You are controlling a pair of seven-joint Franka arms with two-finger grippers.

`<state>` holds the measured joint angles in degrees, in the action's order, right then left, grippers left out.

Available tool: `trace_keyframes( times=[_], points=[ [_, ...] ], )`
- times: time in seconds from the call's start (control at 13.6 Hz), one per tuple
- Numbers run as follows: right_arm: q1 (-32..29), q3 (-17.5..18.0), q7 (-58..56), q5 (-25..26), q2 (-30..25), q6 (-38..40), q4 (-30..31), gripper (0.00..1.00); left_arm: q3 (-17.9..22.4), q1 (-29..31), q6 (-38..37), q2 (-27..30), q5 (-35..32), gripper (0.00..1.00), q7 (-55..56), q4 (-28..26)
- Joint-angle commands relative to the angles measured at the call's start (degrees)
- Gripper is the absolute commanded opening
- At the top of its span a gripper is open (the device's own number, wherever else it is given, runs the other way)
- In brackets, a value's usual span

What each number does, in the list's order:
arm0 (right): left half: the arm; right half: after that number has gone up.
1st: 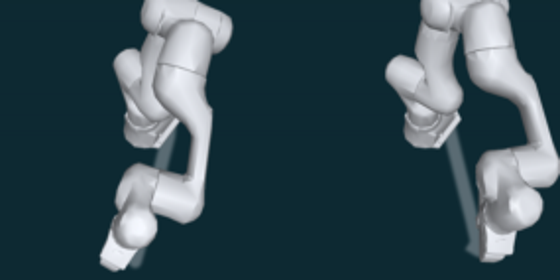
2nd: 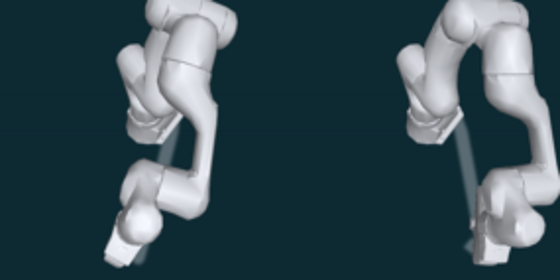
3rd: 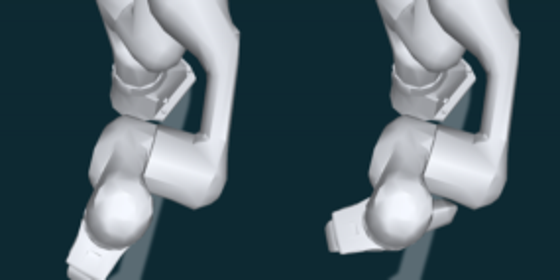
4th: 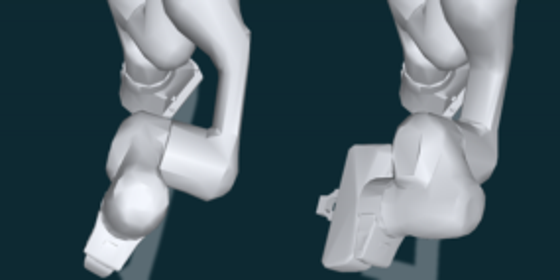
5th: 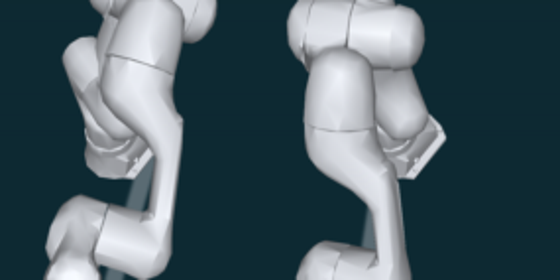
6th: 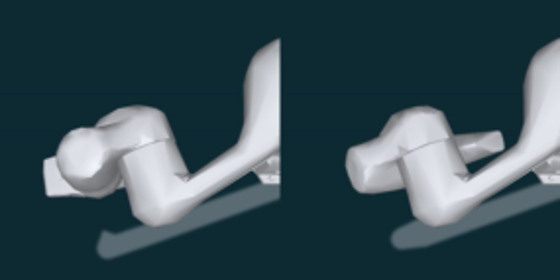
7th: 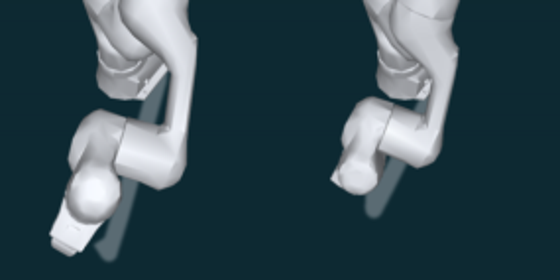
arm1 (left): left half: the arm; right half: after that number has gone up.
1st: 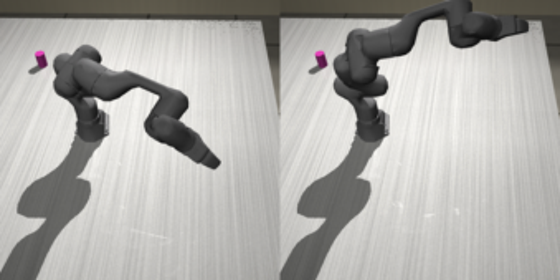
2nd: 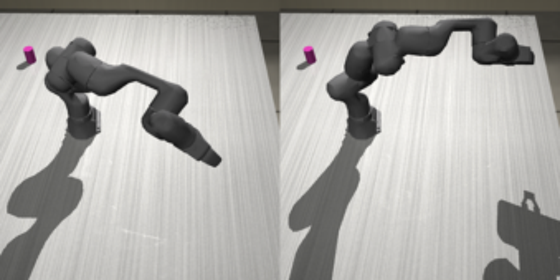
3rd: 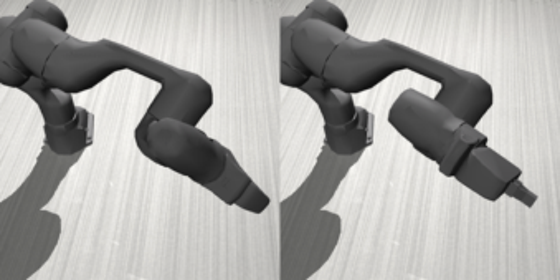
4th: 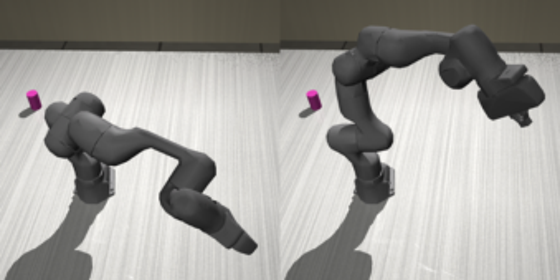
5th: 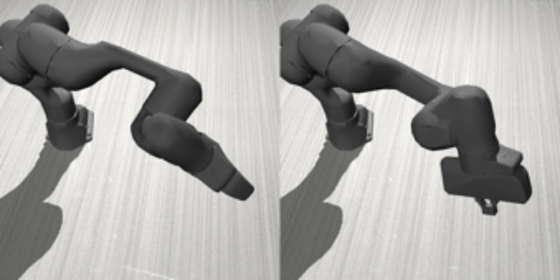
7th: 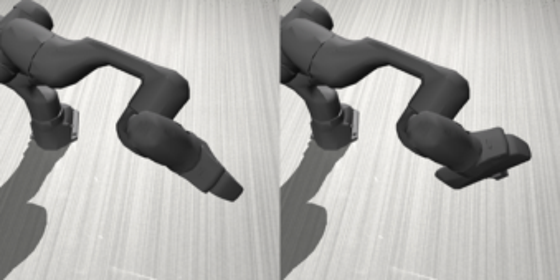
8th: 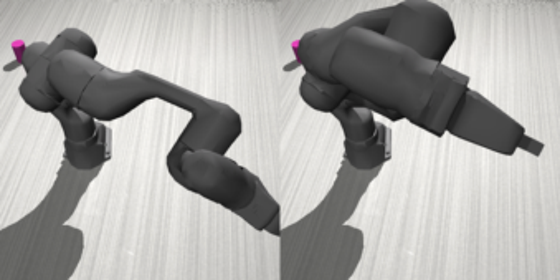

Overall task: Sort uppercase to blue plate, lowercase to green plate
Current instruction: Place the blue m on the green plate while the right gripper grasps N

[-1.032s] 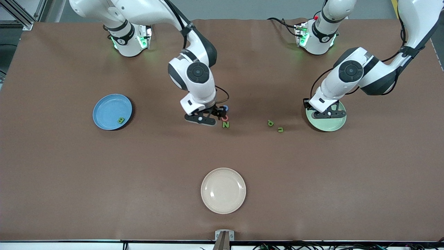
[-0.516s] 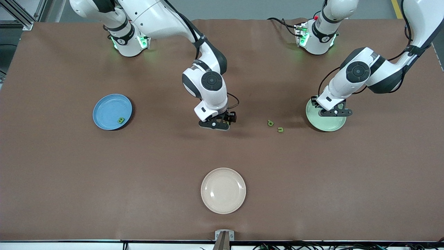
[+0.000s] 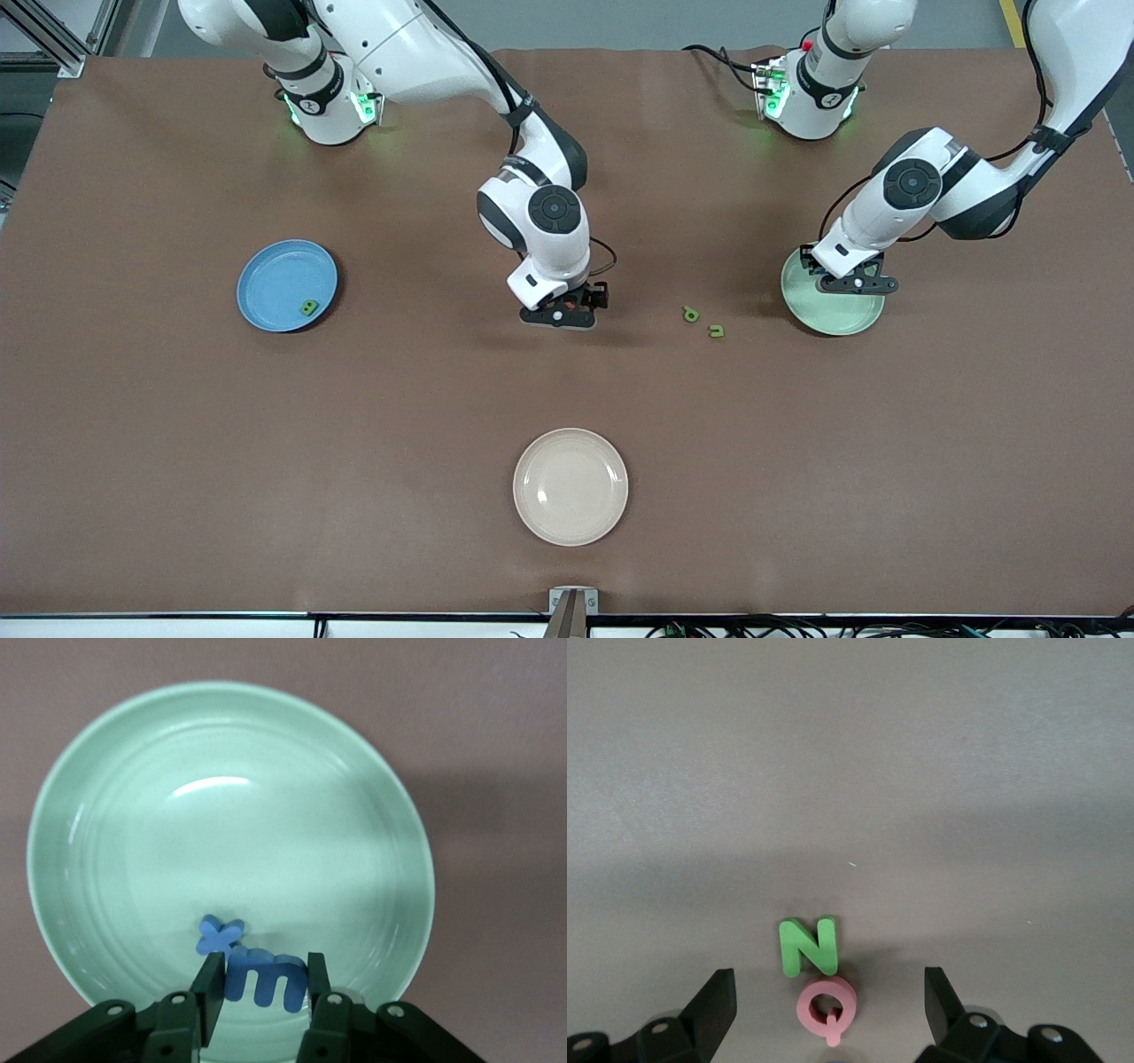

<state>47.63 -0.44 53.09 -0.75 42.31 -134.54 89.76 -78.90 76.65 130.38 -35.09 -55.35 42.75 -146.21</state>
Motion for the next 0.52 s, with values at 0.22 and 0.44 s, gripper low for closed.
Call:
trace_keyframes(
  times=[0.22, 0.44],
  points=[
    [0.9, -0.6, -0.4, 4.1, 2.4, -1.2, -1.9, 0.90, -0.1, 0.6, 0.8, -0.3, -1.6, 0.37, -0.2, -1.6],
    [0.9, -0.6, -0.4, 4.2, 3.0, -2.0, -1.9, 0.83, 0.0, 0.6, 0.9, -0.3, -1.6, 0.73, -0.2, -1.4]
  ],
)
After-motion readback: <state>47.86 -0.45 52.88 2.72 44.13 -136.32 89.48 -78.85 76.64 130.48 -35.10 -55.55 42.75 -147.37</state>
